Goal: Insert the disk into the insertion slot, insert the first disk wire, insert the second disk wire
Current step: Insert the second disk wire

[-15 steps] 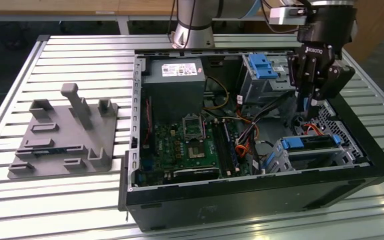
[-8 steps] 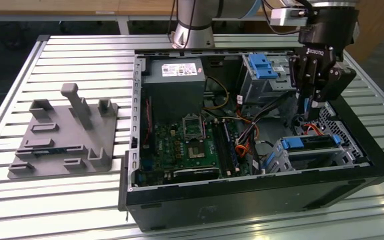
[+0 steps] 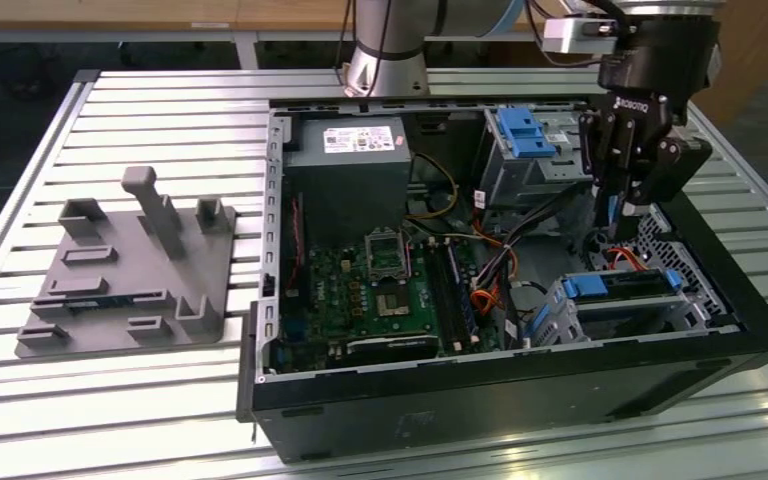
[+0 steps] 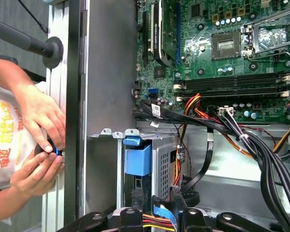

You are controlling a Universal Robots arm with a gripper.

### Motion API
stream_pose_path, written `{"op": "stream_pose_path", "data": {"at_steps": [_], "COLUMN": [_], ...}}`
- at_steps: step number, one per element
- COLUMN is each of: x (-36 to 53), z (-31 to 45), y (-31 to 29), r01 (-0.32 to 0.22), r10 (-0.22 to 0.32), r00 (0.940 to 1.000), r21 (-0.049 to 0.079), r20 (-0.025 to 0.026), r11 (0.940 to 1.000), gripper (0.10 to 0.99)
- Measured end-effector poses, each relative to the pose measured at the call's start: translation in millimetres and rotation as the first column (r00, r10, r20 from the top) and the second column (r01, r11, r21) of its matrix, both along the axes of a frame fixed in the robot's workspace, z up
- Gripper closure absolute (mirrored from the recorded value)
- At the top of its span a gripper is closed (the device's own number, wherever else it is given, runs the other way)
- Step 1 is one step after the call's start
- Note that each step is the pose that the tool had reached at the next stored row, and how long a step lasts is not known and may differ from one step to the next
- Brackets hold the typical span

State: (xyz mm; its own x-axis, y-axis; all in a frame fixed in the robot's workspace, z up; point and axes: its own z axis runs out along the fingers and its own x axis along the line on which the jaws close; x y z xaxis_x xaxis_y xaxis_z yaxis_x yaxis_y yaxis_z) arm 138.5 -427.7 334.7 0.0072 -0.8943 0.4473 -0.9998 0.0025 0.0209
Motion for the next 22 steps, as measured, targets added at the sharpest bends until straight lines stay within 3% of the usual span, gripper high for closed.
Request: {"op": "stream_pose_path", "data": {"at_steps": [4,8,18,20,21,22], "x": [0.0,-0.1,-0.1,-0.1,-0.1,-0.1], "z": [0.0,0.0,0.0,0.0,0.0,0.0], "y": [-1.4,-2.2,-2.5,-2.5,-2.5,-2.5], "r01": [0.000,0.001,0.002,0.002,0.002,0.002], "r10": [-0.001,-0.002,-0.002,-0.002,-0.002,-0.002], "r00": [1.0000,1.0000,1.0000,1.0000,1.0000,1.0000], "r21": [0.017,0.025,0.029,0.029,0.029,0.029], "r20": [0.0033,0.0046,0.0072,0.0078,0.0081,0.0085], "r11": [0.9998,0.9997,0.9996,0.9996,0.9996,0.9996], "gripper": [0.725,0.725,0.725,0.741,0.812,0.812]}}
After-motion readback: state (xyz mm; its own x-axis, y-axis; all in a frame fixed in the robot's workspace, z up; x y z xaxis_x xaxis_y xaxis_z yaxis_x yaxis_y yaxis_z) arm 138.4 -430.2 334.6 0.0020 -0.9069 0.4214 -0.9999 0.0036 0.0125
